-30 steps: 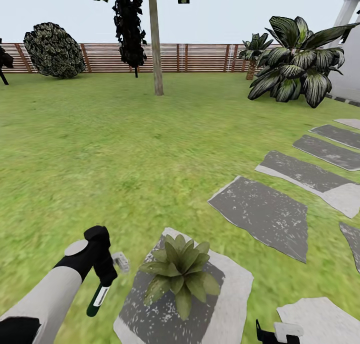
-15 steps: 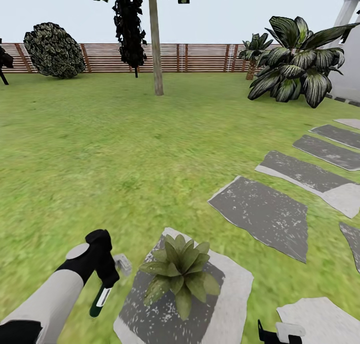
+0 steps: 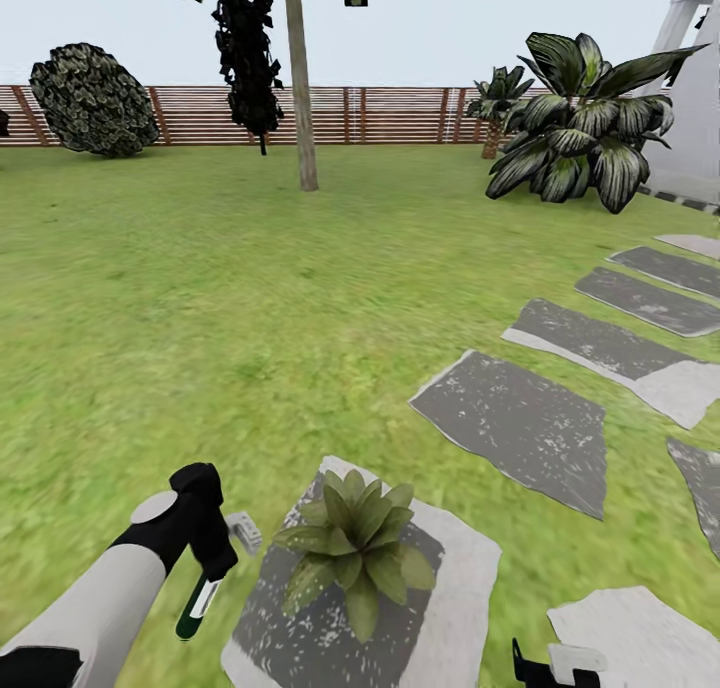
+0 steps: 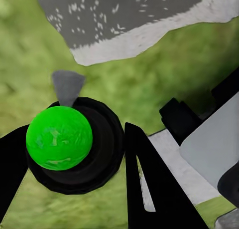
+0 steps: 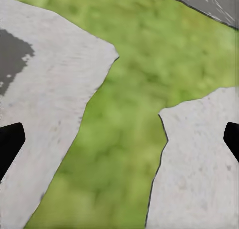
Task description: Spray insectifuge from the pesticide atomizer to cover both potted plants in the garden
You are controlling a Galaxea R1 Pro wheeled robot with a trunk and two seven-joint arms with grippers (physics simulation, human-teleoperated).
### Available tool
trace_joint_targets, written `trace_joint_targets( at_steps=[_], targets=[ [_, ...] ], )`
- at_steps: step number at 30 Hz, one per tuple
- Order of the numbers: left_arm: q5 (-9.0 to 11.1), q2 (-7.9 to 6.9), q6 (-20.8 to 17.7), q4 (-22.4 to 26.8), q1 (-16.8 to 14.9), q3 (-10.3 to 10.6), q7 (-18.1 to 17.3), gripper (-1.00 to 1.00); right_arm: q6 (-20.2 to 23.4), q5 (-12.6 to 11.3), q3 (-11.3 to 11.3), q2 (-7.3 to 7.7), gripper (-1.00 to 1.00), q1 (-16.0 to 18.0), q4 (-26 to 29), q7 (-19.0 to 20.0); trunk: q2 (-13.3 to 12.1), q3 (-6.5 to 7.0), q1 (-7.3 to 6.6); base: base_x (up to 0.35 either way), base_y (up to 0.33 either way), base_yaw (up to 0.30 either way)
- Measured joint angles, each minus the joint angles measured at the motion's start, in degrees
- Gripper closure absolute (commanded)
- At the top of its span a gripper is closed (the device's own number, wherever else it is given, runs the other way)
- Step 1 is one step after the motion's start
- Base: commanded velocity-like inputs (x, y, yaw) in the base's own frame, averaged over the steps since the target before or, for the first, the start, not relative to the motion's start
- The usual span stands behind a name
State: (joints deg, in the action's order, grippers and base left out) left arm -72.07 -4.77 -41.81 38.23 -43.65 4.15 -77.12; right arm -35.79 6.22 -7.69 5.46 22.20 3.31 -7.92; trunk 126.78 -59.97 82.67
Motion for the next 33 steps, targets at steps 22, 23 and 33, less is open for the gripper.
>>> trace_joint_targets(
  at_steps=[22, 23, 33],
  targets=[
    [-0.5, 0.08, 0.2, 1.2, 0.0, 0.2, -0.2, 1.0, 0.0, 0.0, 0.0, 0.0, -1.0, 0.0, 0.0, 0.0, 0.0, 0.0, 0.01, 0.043, 0.031, -0.073],
    [-0.4, -0.37, 0.2, 1.1, 0.0, 0.2, -0.1, 1.0, 0.0, 0.0, 0.0, 0.0, -1.0, 0.0, 0.0, 0.0, 0.0, 0.0, 0.01, 0.0, 0.0, 0.0],
    [0.1, -2.4, 0.4, -1.1, 0.4, 0.4, 0.0, 1.0, 0.0, 0.0, 0.0, 0.0, -1.0, 0.0, 0.0, 0.0, 0.0, 0.0, 0.01, 0.0, 0.0, 0.0]
  ],
)
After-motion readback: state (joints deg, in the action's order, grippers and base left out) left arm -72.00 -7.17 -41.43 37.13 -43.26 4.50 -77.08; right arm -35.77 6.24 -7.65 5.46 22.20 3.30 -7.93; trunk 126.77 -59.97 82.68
